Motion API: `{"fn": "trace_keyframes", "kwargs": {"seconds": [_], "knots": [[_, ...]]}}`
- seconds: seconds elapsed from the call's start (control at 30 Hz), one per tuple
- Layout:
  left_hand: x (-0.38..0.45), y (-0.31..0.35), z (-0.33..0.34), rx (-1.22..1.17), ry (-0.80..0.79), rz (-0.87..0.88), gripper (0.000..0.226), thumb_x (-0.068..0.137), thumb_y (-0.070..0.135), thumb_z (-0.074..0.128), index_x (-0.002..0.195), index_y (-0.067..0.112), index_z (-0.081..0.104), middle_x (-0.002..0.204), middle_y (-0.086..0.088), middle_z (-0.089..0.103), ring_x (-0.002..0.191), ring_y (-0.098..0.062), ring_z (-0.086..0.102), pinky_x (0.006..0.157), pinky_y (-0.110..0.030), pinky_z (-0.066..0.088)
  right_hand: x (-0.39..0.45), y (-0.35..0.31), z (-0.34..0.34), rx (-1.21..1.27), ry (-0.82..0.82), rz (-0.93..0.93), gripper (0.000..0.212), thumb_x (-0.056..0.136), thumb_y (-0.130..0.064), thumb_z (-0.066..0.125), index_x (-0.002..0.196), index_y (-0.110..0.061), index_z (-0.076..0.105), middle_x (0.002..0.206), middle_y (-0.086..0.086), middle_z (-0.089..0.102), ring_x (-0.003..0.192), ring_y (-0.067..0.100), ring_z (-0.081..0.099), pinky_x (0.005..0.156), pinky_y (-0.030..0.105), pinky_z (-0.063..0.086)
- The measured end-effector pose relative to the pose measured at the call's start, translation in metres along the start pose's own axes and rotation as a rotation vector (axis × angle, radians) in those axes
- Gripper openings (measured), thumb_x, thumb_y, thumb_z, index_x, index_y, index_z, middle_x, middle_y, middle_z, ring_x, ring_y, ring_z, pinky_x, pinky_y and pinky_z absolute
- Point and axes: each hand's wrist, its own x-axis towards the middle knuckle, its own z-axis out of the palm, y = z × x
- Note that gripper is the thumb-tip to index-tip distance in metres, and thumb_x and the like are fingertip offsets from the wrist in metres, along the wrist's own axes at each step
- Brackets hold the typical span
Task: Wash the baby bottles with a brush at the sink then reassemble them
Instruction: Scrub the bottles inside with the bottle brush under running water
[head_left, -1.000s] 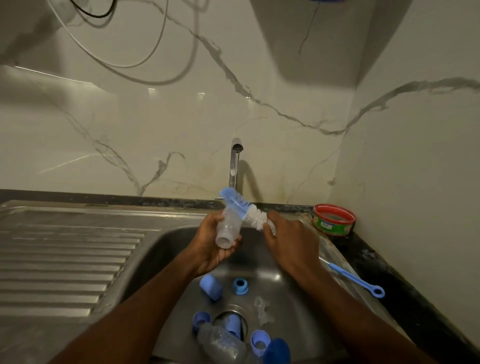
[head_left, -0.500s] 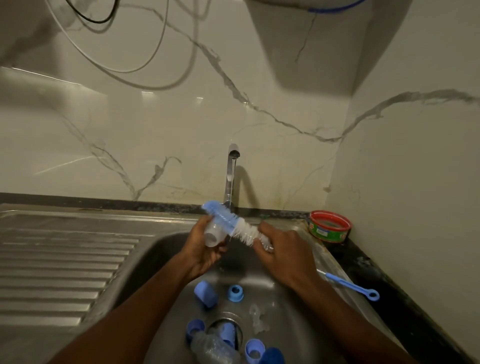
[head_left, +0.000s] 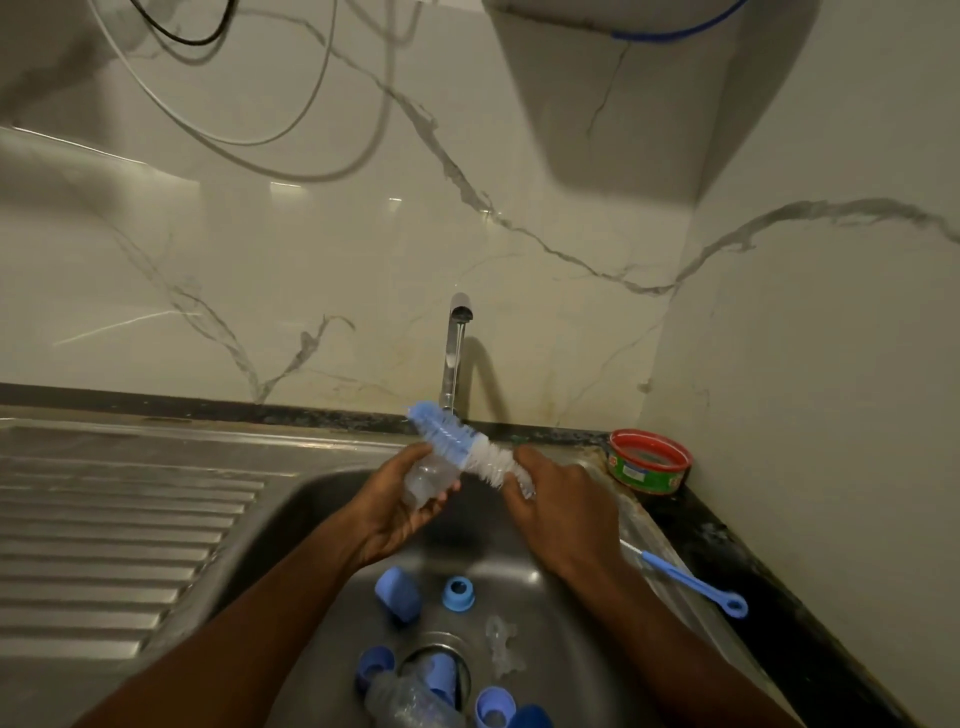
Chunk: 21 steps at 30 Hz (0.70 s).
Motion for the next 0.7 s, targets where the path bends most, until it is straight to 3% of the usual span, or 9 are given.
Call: {"fn": "trace_keyframes", "kwargs": {"seconds": [0.1,0.17,0.23,0.3,0.43,0.53,0.6,0.7], "knots": [[-0.002,-0.003,0.003,0.011,0.008,-0.04,0.044,0.097,0.035,0.052,0.129,0.005,0.057,0.122,-0.028,0.064,0.095,-0.032,0.064,0.083,-0.037,0.052,0.004,0.002,0.001,-0.032,0.016,0.047,0.031,0.102,-0.048,0.046,0.13,-0.037,0.053,0.111,-0.004,0.07,0.096,0.016,0.064,0.081,0.033,0.051],[-0.002,-0.002,0.004,-0.085,0.014,-0.042,0.046,0.1,0.04,0.044,0.125,0.004,0.057,0.117,-0.028,0.067,0.097,-0.033,0.065,0.081,-0.039,0.056,-0.001,-0.002,0.001,0.011,-0.055,0.017,0.035,0.101,-0.05,0.05,0.134,-0.036,0.053,0.115,-0.004,0.069,0.1,0.016,0.064,0.087,0.033,0.051],[-0.003,0.001,0.003,-0.131,0.018,0.006,0.047,0.097,0.043,0.047,0.122,0.004,0.057,0.111,-0.025,0.067,0.094,-0.033,0.068,0.069,-0.039,0.063,-0.008,-0.006,0.001,0.016,-0.115,-0.043,0.039,0.1,-0.051,0.052,0.136,-0.036,0.052,0.115,-0.003,0.069,0.1,0.016,0.063,0.089,0.034,0.052],[-0.004,0.004,0.003,-0.14,0.008,0.019,0.05,0.091,0.037,0.054,0.127,0.002,0.056,0.106,-0.024,0.069,0.085,-0.03,0.073,0.062,-0.036,0.063,-0.007,-0.006,0.002,0.004,-0.072,-0.066,0.037,0.1,-0.052,0.05,0.133,-0.036,0.051,0.11,-0.004,0.069,0.096,0.016,0.064,0.085,0.034,0.052],[-0.008,0.005,0.009,-0.12,-0.04,-0.053,0.045,0.095,0.022,0.055,0.135,0.001,0.052,0.118,-0.029,0.068,0.092,-0.032,0.074,0.073,-0.038,0.064,0.004,-0.002,-0.001,-0.054,0.049,0.058,0.029,0.103,-0.048,0.044,0.127,-0.033,0.053,0.105,-0.004,0.067,0.091,0.015,0.062,0.077,0.03,0.047],[-0.006,-0.001,0.011,-0.119,-0.004,0.027,0.044,0.096,0.028,0.055,0.133,0.004,0.054,0.114,-0.025,0.069,0.092,-0.03,0.072,0.071,-0.036,0.064,-0.002,-0.001,-0.002,0.051,-0.044,0.034,0.033,0.101,-0.048,0.052,0.132,-0.035,0.054,0.114,-0.005,0.067,0.104,0.014,0.063,0.083,0.026,0.045],[-0.007,-0.003,0.011,-0.157,0.027,0.063,0.038,0.101,0.035,0.049,0.125,0.007,0.058,0.109,-0.023,0.07,0.095,-0.032,0.07,0.071,-0.038,0.063,-0.007,-0.003,-0.001,0.08,-0.099,-0.033,0.033,0.099,-0.05,0.056,0.129,-0.035,0.055,0.111,-0.006,0.068,0.099,0.012,0.063,0.086,0.028,0.051],[-0.007,-0.003,0.01,-0.178,0.034,-0.006,0.039,0.103,0.036,0.045,0.123,0.004,0.056,0.117,-0.028,0.065,0.102,-0.036,0.066,0.075,-0.041,0.062,-0.003,-0.002,0.002,0.025,-0.024,-0.013,0.033,0.099,-0.052,0.053,0.127,-0.036,0.054,0.106,-0.006,0.069,0.092,0.012,0.063,0.081,0.031,0.053]]}}
